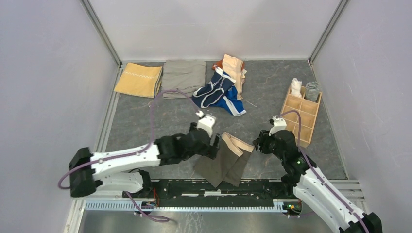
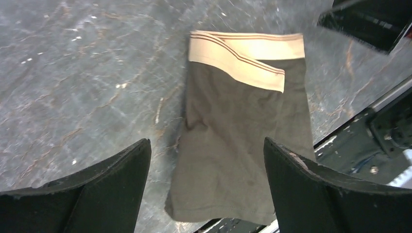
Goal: Roll the underwear
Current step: Place the underwear at the corner of the board, then flatten out the underwear at the center of the board.
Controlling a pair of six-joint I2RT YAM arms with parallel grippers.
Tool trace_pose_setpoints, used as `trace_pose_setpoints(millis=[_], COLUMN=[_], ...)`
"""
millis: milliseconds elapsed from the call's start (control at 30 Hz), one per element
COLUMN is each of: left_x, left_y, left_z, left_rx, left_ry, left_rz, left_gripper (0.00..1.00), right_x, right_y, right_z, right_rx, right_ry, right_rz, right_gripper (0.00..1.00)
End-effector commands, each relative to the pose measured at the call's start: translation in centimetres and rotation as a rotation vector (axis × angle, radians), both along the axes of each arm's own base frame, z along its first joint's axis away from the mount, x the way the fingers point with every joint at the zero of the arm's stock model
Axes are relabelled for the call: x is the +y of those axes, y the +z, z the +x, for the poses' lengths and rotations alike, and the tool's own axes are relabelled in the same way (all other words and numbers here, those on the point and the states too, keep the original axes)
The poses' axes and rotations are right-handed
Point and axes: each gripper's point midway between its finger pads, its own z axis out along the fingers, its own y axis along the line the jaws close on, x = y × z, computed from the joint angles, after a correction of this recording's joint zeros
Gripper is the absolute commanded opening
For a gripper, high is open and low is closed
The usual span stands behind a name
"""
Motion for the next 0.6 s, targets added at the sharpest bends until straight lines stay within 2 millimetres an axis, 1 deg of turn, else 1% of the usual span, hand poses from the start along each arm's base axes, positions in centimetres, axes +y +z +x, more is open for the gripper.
trace_pose_setpoints(millis=[0,33,67,200,300,367,400,433,467,567], left_x=[-5.2,-6.4,-7.3,-10.2,-11.6,-12.4,-12.7,-13.2,-13.5,-14.7], left_y=[1.1,0.7,0.0,-2.2,-3.7,-4.6,-5.4,-5.4,-6.2,-7.5], left_z=[0.3,-0.2,-0.3,-0.8,-1.2,-1.6,-1.7,-1.9,-2.1,-2.5], left_rx=[-0.088,-0.090,-0.088,-0.064,-0.052,-0.050,-0.049,-0.051,-0.051,-0.060], left_ry=[0.003,-0.026,-0.038,-0.080,-0.112,-0.135,-0.149,-0.160,-0.175,-0.215], left_rz=[0.005,0.021,0.037,0.076,0.108,0.143,0.173,0.181,0.212,0.289], left_gripper=[0.90,0.89,0.89,0.89,0.89,0.88,0.88,0.87,0.86,0.80], right_x=[0.3,0.6,1.0,1.7,1.1,0.6,0.4,0.3,0.2,0.3], right_y=[0.4,0.0,-0.4,-2.2,-2.6,-2.4,-2.3,-2.3,-2.3,-2.5], right_z=[0.0,-0.4,-0.9,-2.1,-2.1,-2.0,-2.0,-2.0,-2.0,-2.4], right_rx=[0.007,0.027,0.048,0.109,0.103,0.087,0.086,0.083,0.084,0.114], right_ry=[-0.096,-0.082,-0.060,-0.042,-0.076,-0.094,-0.098,-0.101,-0.098,-0.080], right_rz=[0.148,0.161,0.176,0.229,0.230,0.212,0.201,0.195,0.188,0.172], right_gripper=[0.53,0.53,0.54,0.56,0.56,0.56,0.56,0.56,0.56,0.59])
